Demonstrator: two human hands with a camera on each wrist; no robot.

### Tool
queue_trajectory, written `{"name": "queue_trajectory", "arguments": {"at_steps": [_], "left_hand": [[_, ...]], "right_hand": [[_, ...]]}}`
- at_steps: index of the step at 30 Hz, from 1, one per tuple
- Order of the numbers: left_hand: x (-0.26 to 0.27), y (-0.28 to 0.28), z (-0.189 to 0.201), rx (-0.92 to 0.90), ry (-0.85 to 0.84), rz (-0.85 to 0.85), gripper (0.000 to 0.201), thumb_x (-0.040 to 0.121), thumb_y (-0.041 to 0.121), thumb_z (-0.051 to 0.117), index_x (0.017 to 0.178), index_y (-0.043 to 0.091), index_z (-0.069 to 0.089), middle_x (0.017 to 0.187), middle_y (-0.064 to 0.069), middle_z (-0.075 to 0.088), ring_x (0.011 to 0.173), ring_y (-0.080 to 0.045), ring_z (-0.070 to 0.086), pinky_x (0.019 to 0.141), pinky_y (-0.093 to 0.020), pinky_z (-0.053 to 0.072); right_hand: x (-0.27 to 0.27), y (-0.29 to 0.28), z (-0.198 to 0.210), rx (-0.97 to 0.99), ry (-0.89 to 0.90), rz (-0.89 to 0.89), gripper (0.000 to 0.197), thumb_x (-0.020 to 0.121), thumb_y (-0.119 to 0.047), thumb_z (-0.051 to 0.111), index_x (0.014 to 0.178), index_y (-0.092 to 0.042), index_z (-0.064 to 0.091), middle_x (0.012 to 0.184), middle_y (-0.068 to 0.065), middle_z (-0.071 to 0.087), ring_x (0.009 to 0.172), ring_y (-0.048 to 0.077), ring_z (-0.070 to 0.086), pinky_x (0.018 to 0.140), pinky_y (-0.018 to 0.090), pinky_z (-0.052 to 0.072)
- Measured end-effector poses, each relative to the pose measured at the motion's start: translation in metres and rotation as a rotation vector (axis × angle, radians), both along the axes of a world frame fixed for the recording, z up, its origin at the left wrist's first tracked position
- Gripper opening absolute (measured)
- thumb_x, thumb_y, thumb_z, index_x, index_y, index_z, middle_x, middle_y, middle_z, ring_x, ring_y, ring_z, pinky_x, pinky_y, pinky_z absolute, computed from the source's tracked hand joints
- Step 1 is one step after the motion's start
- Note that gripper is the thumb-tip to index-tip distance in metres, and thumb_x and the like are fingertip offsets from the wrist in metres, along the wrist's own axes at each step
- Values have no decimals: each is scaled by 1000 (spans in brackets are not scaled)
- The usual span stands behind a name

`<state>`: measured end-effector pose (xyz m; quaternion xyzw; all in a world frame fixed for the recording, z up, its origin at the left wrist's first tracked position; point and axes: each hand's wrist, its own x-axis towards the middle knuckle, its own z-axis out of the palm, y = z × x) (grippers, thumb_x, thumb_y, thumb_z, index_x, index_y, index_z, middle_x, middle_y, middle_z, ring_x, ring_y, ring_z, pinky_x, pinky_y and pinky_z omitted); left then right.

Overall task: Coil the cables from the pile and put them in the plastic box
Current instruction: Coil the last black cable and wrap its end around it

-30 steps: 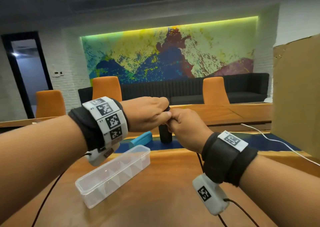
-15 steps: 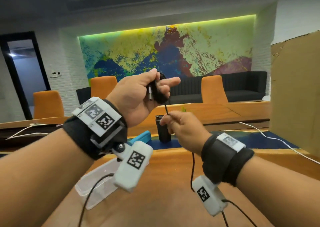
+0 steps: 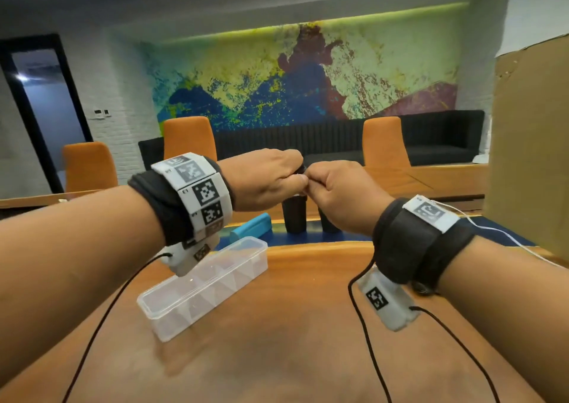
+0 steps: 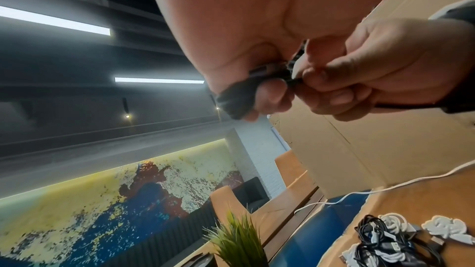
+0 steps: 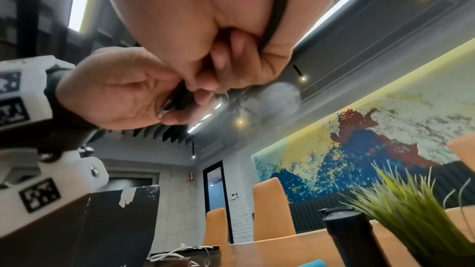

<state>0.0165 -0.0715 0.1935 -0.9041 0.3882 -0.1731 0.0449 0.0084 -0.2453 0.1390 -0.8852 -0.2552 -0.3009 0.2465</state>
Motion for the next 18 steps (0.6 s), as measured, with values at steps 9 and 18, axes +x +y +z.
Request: {"name": "queue_trajectory", "arguments": {"at_steps": [9,18], "left_hand": [[-2,12,2,-649,827,-2,29,103,20,43,78,8,51,64,-5,51,43,-12,39,51,-23,43],[8,-25,0,-1224,651,-227,24,105,24,40,90,7,47,116,-24,68,99,-26,73,90,-44,57]], "right_hand": [[9,-13,4,93,-110,-7,18,98,-30,56,87,-21,66,70,-15,54,67,3,51,62,24,38],[10,17,-13,129,247,121,15,100,-18,49,100,-12,63,80,-3,59,75,15,54,78,41,50]]}}
